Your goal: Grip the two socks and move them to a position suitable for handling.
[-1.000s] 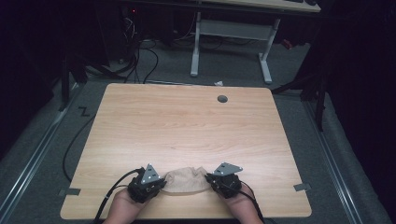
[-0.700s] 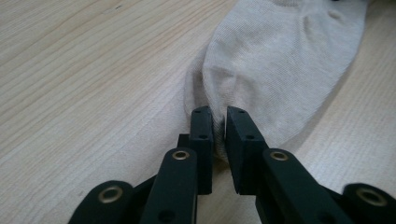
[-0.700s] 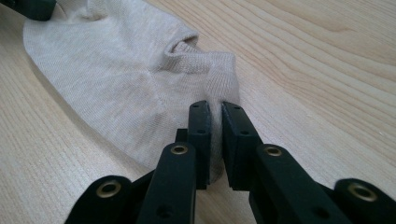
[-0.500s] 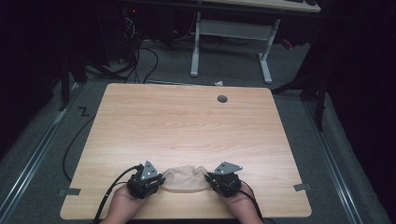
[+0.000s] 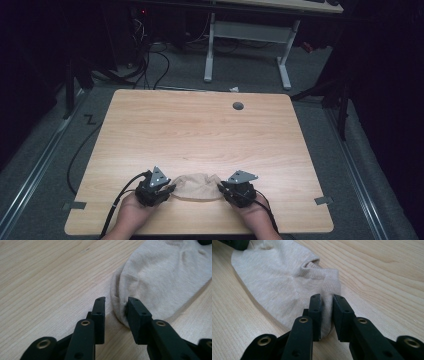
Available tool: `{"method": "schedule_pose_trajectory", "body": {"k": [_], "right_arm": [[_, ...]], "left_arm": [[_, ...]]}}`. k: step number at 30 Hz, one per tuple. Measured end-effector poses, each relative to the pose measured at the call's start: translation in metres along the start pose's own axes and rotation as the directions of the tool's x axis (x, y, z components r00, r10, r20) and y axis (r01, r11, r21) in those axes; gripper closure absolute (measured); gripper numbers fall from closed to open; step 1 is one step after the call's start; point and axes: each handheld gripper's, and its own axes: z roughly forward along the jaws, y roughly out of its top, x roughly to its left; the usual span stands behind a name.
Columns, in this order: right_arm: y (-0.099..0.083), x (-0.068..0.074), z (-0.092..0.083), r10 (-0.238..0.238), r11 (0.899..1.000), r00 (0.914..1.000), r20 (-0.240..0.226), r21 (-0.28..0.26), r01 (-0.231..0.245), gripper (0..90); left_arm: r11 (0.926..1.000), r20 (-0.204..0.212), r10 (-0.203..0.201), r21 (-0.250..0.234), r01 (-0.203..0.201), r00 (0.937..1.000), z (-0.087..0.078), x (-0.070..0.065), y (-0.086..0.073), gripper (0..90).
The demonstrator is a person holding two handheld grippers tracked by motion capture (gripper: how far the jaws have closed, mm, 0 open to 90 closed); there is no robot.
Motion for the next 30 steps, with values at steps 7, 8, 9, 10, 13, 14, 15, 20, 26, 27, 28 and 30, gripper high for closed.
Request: {"method": "schedule_pose_trajectory", "body": {"k": [7,8,9,10,13,14,15,20,26,27,28,30], "right_arm": [[0.005,-0.001,-0.010,0.018,0.997,0.9997,-0.017,-0.079,-0.020,72.0],[0.006,-0.001,-0.011,0.018,0.996,0.9998,-0.013,-0.087,-0.019,71.6],[0.007,-0.002,-0.012,0.020,0.996,0.9998,-0.009,-0.092,-0.021,71.2],[0.007,-0.004,-0.013,0.020,0.995,0.9998,-0.006,-0.099,-0.021,70.6],[0.007,-0.008,-0.014,0.035,0.993,0.9994,0.005,-0.109,-0.034,68.5],[0.007,-0.010,-0.015,0.037,0.993,0.9993,0.011,-0.113,-0.035,67.3],[0.007,-0.012,-0.015,0.046,0.993,0.9988,0.016,-0.114,-0.044,66.5],[0.007,-0.021,-0.019,0.067,0.988,0.9963,0.053,-0.139,-0.059,65.2],[0.002,-0.039,-0.023,0.113,0.984,0.9873,0.112,-0.152,-0.095,64.3],[0.001,-0.043,-0.024,0.129,0.982,0.9841,0.122,-0.152,-0.110,63.6],[-0.001,-0.046,-0.025,0.145,0.980,0.9802,0.135,-0.153,-0.124,63.3],[-0.004,-0.054,-0.027,0.162,0.978,0.9743,0.157,-0.158,-0.137,62.0]], "left_arm": [[0.9981,0.016,-0.017,-0.059,0.018,0.9997,-0.014,0.006,0.002,62.3],[0.9973,0.018,-0.021,-0.069,0.022,0.9996,-0.017,0.008,0.003,61.7],[0.9963,0.018,-0.029,-0.081,0.030,0.9994,-0.020,0.011,0.002,61.4],[0.9953,0.014,-0.036,-0.090,0.037,0.9993,-0.023,0.015,0.002,60.8],[0.9929,-0.001,-0.063,-0.101,0.063,0.9980,-0.027,0.026,-0.001,59.3],[0.9922,-0.004,-0.076,-0.099,0.075,0.9971,-0.028,0.031,-0.003,59.0],[0.9913,-0.011,-0.085,-0.102,0.083,0.9964,-0.029,0.034,-0.004,58.5],[0.9874,-0.070,-0.116,-0.116,0.107,0.9908,-0.037,0.052,-0.010,55.9],[0.9817,-0.114,-0.161,-0.121,0.147,0.9803,-0.041,0.072,-0.018,53.5],[0.9809,-0.124,-0.166,-0.122,0.151,0.9782,-0.041,0.074,-0.019,53.1],[0.9791,-0.129,-0.176,-0.126,0.159,0.9759,-0.042,0.076,-0.019,52.9],[0.9775,-0.134,-0.185,-0.127,0.168,0.9735,-0.043,0.079,-0.020,52.5]]}}
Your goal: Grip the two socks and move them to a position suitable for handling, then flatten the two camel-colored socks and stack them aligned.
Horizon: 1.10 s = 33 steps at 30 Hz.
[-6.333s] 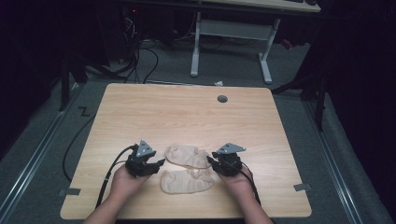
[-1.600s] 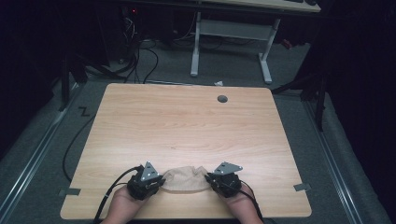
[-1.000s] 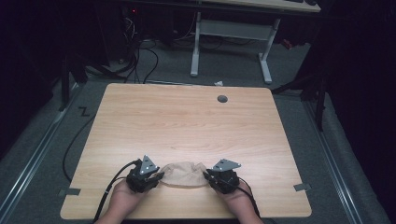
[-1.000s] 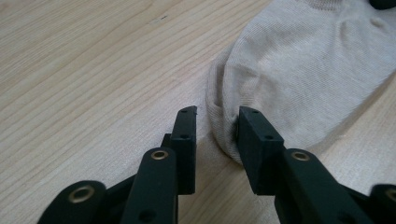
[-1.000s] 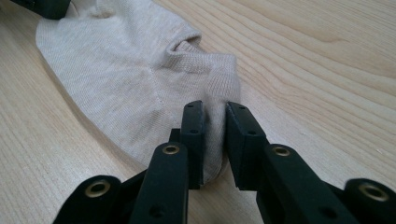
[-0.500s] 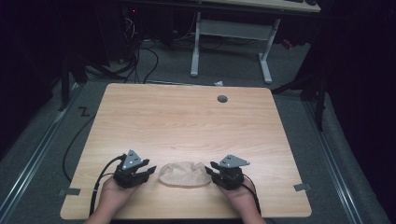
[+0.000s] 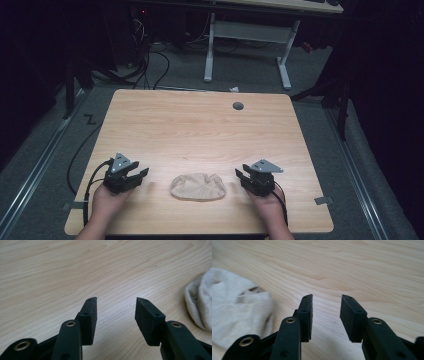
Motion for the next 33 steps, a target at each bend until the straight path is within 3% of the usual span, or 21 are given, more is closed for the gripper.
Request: {"method": "schedule_pose_trajectory", "body": {"k": [7,12,16,19,23,28,33], "right_arm": [[-0.006,-0.023,-0.005,0.054,0.999,0.9969,0.058,-0.001,-0.054,60.8],[-0.008,-0.029,-0.006,0.056,0.998,0.9960,0.069,-0.003,-0.056,58.2],[-0.012,-0.030,-0.008,0.066,0.998,0.9954,0.070,0.004,-0.066,57.9],[-0.010,-0.033,-0.009,0.084,0.996,0.9941,0.070,-0.010,-0.083,57.7],[-0.008,-0.031,-0.004,0.076,0.997,0.9944,0.073,0.000,-0.077,57.5],[-0.006,-0.030,-0.003,0.085,0.996,0.9943,0.064,-0.004,-0.085,57.6],[-0.008,-0.029,-0.005,0.063,0.998,0.9962,0.059,-0.012,-0.063,56.2]], "left_arm": [[0.9999,-0.008,-0.010,-0.014,0.010,0.9999,0.000,0.002,0.000,52.1],[0.9999,-0.007,0.001,-0.012,-0.001,1.0000,0.001,0.000,0.002,52.1],[0.9993,-0.004,0.021,-0.030,-0.021,0.9998,0.003,-0.006,0.006,52.1],[0.9973,-0.007,0.072,0.014,-0.072,0.9974,0.006,-0.011,0.000,51.8],[0.9990,0.010,0.044,-0.013,-0.043,0.9990,0.000,-0.011,-0.001,51.9],[0.9978,0.004,0.066,0.005,-0.066,0.9978,-0.002,-0.013,-0.004,52.0],[0.9977,0.000,0.064,-0.019,-0.064,0.9979,-0.003,-0.015,0.003,51.9]]}}
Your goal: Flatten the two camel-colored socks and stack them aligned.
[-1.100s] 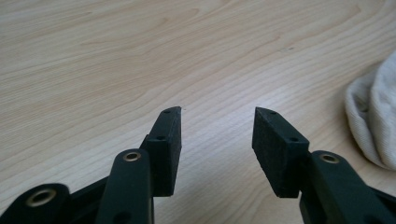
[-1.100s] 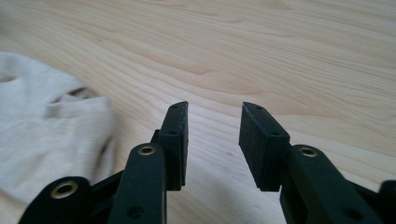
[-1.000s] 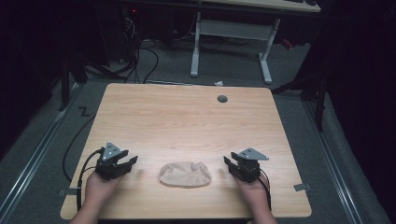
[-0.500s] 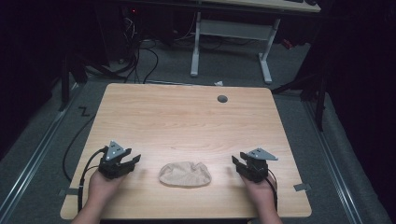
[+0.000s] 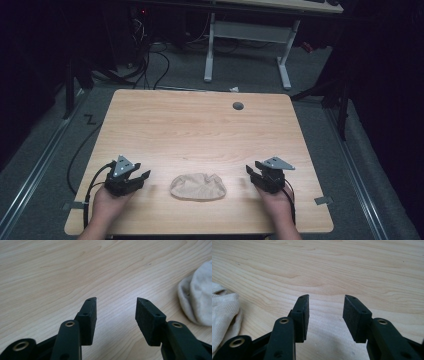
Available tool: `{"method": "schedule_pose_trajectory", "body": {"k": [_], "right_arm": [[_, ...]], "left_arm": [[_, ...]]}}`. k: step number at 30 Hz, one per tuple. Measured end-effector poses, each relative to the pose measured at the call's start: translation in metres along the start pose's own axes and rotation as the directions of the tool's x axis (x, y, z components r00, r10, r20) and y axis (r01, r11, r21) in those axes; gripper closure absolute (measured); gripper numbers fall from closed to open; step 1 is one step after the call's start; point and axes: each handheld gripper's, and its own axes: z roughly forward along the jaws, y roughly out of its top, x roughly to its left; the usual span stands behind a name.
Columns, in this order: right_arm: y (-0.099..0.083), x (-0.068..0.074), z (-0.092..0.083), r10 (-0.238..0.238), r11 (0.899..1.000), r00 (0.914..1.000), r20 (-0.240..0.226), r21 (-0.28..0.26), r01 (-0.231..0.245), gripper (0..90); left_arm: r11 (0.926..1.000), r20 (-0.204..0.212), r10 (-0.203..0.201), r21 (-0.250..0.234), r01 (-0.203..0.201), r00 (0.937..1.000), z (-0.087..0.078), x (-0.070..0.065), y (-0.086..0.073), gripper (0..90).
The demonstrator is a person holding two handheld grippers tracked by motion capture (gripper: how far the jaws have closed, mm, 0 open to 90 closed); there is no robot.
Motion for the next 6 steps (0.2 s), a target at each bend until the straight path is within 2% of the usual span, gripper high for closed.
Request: {"method": "schedule_pose_trajectory", "body": {"k": [2,4,6], "right_arm": [[-0.0022,-0.0016,-0.0014,0.008,1.000,0.9999,-0.006,0.003,-0.008,55.3],[-0.0013,-0.0031,-0.0017,0.017,1.000,0.9998,-0.012,-0.001,-0.017,53.8],[0.0013,-0.0021,-0.0010,0.015,1.000,0.9999,-0.007,-0.010,-0.015,53.3]], "left_arm": [[0.9999,-0.002,0.003,-0.014,-0.003,1.0000,0.0020,-0.0014,0.0011,51.4],[0.9999,-0.004,0.015,-0.007,-0.015,0.9999,0.0042,-0.0030,-0.0004,50.7],[1.0000,0.011,0.006,0.003,-0.006,0.9999,0.0046,-0.0026,-0.0033,50.5]]}}
